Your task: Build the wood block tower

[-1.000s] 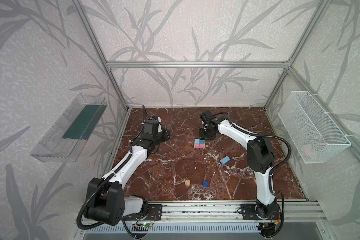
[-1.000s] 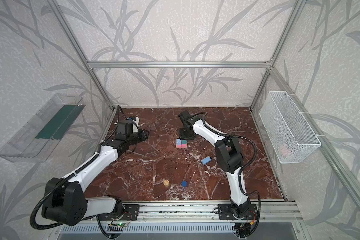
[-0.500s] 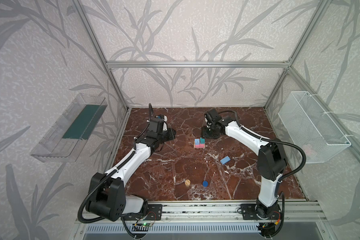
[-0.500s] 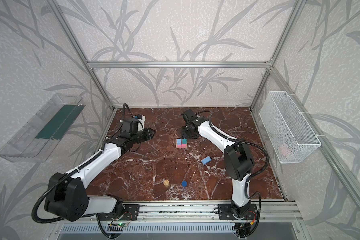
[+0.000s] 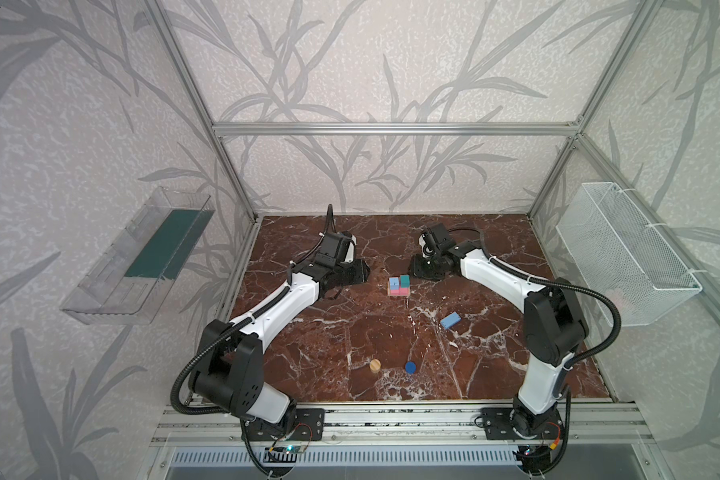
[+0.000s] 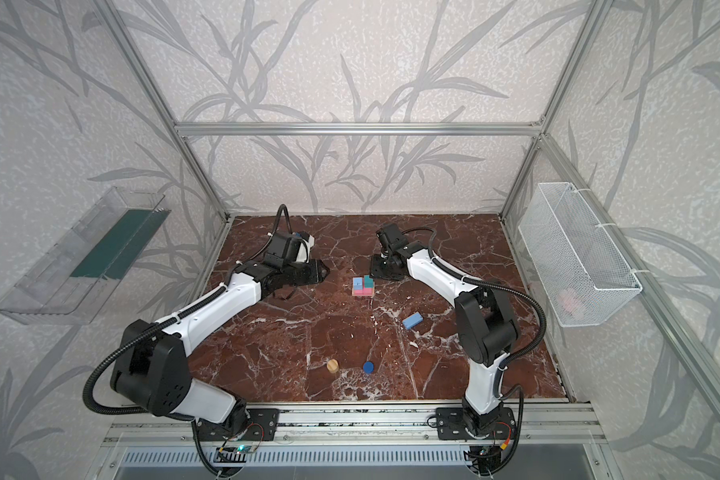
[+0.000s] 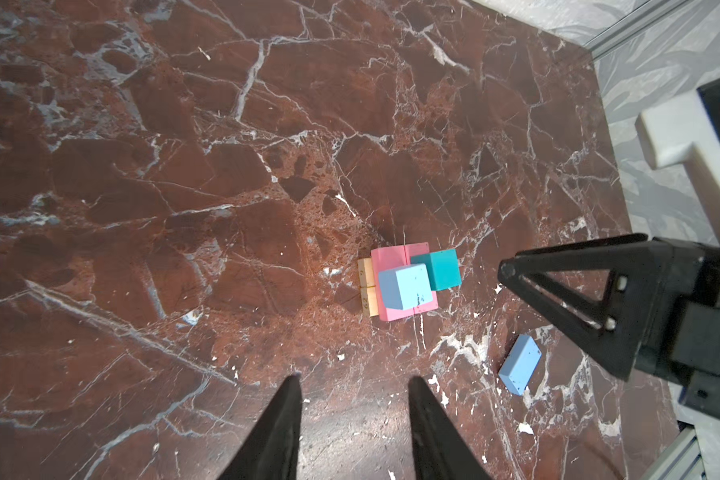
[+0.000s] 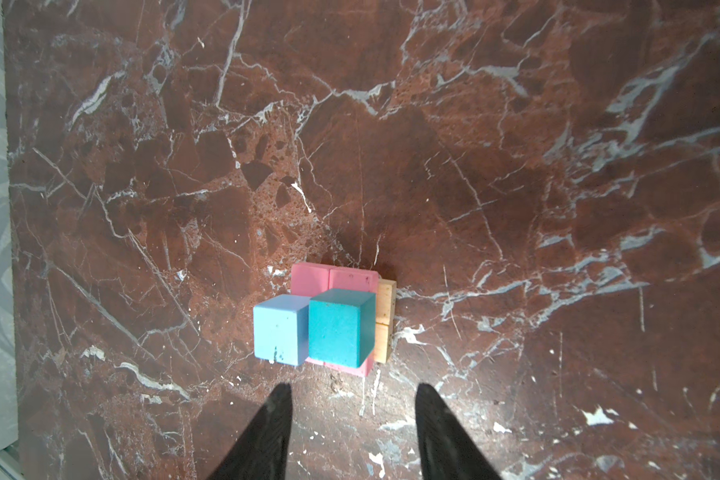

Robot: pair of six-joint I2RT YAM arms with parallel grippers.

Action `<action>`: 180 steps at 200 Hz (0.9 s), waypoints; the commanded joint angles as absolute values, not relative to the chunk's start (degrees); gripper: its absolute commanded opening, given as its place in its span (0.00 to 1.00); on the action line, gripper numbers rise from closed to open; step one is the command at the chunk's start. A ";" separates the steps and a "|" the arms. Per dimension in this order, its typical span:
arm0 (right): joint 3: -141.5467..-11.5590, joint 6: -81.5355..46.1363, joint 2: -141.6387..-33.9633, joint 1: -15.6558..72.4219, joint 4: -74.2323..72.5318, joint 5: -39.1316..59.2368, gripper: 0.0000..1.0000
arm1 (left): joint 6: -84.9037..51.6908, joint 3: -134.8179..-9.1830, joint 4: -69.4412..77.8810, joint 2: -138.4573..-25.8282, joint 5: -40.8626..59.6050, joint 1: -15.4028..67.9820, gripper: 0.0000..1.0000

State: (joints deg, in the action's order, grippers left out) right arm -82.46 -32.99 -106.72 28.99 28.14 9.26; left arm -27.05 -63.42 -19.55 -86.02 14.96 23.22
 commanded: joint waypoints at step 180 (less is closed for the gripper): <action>-80.24 -33.48 -110.55 25.31 18.08 18.70 0.48 | -29.97 -73.09 -20.10 -101.41 21.01 28.20 0.39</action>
